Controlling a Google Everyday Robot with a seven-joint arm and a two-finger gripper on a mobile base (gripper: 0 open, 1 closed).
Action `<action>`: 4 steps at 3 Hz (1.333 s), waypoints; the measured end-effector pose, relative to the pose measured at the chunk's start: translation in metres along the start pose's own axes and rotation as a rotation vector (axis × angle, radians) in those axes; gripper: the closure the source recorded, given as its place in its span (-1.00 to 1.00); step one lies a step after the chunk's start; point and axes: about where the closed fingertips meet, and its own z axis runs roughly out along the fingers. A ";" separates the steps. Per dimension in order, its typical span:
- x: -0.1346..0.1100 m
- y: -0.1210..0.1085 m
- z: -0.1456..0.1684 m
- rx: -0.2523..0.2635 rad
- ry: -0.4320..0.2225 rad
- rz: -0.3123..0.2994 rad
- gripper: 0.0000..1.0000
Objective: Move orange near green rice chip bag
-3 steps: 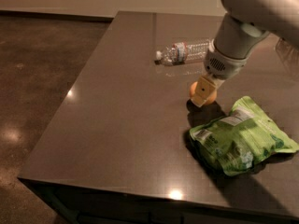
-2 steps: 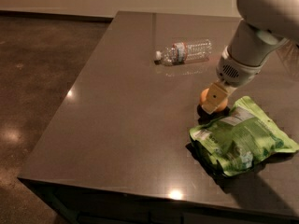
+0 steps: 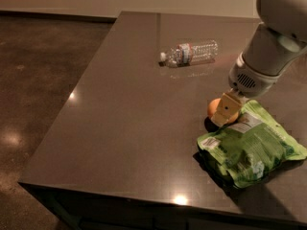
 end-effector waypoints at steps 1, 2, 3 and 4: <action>0.000 0.000 0.000 0.001 -0.001 -0.001 -0.30; -0.001 0.001 0.000 0.002 -0.002 -0.002 -0.77; -0.001 0.001 0.000 0.003 -0.003 -0.003 -1.00; -0.001 0.001 0.000 0.003 -0.003 -0.003 -1.00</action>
Offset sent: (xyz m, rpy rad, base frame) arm 0.0000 0.0005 0.0000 0.0000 -0.0016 0.0008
